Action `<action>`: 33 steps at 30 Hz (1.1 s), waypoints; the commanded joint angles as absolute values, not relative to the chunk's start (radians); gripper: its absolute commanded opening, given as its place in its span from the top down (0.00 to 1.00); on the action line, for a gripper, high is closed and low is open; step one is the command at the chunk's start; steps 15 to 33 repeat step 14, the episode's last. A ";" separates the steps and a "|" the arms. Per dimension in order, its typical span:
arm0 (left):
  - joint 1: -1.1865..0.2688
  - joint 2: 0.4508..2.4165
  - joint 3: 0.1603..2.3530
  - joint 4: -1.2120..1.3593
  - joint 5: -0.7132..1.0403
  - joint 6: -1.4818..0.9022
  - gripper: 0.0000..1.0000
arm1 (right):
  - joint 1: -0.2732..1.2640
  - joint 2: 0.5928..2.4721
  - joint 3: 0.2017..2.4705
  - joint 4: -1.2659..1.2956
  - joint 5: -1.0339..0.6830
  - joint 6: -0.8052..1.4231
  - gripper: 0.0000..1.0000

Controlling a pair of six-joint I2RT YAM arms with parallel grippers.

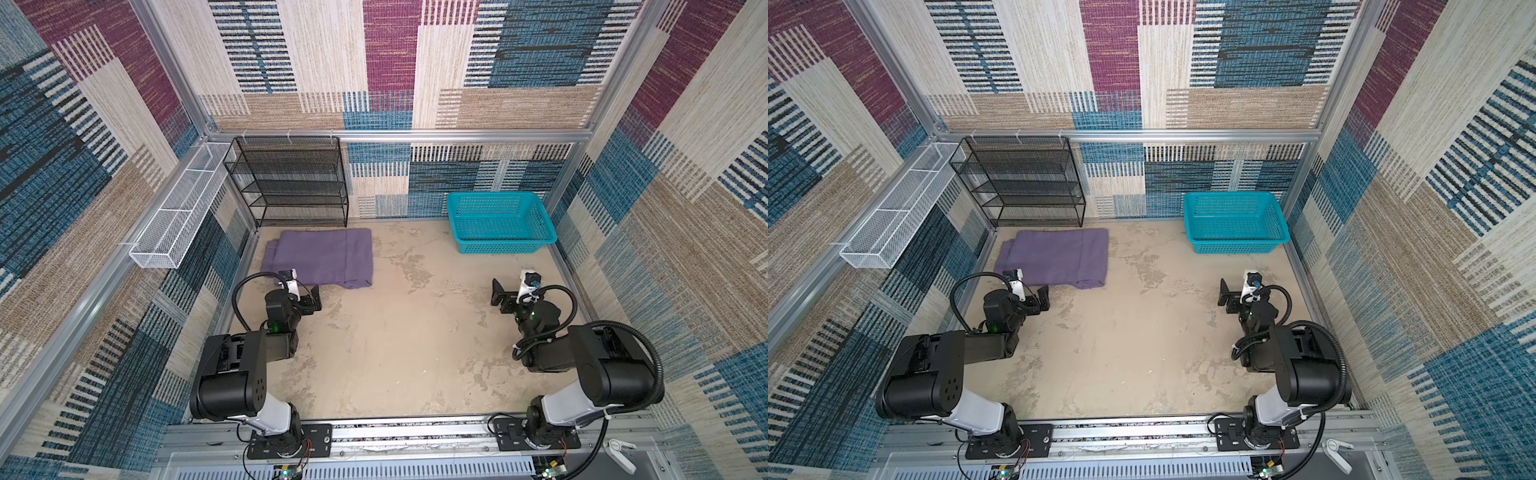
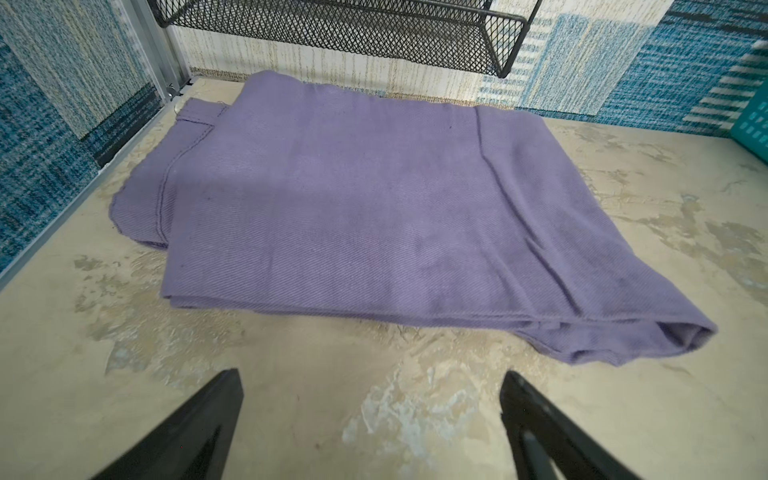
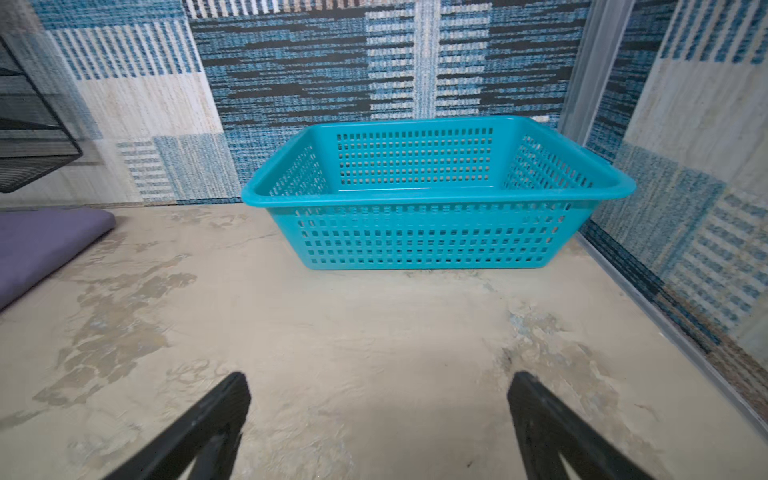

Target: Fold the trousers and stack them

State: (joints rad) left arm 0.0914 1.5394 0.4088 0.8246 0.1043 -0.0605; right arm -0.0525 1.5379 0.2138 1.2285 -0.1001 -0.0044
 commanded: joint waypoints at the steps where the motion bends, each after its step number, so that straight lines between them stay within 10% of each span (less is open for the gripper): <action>1: 0.092 1.540 0.413 0.845 0.106 -0.034 0.00 | -0.049 1.535 0.215 1.276 -0.133 -0.015 0.00; 33: 0.092 1.540 0.411 0.849 0.106 -0.033 0.00 | -0.043 1.532 0.225 1.255 -0.129 -0.021 0.00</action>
